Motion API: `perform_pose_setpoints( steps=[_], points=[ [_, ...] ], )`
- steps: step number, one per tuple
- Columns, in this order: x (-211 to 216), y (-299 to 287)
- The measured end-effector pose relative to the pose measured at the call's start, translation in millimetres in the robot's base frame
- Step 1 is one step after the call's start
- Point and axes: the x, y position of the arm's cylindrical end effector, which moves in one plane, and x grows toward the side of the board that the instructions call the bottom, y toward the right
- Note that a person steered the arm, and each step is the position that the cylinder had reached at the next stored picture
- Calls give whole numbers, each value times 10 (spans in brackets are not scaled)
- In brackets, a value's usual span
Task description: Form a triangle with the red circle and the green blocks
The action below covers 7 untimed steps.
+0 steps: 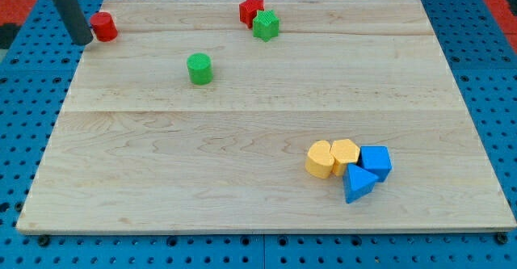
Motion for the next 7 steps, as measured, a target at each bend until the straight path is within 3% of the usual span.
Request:
perform_pose_setpoints(
  steps=[1,2,4,5,7],
  points=[
    [-354,413],
    [-272,817],
    [639,2413],
    [912,2256],
    [436,1707]
  ],
)
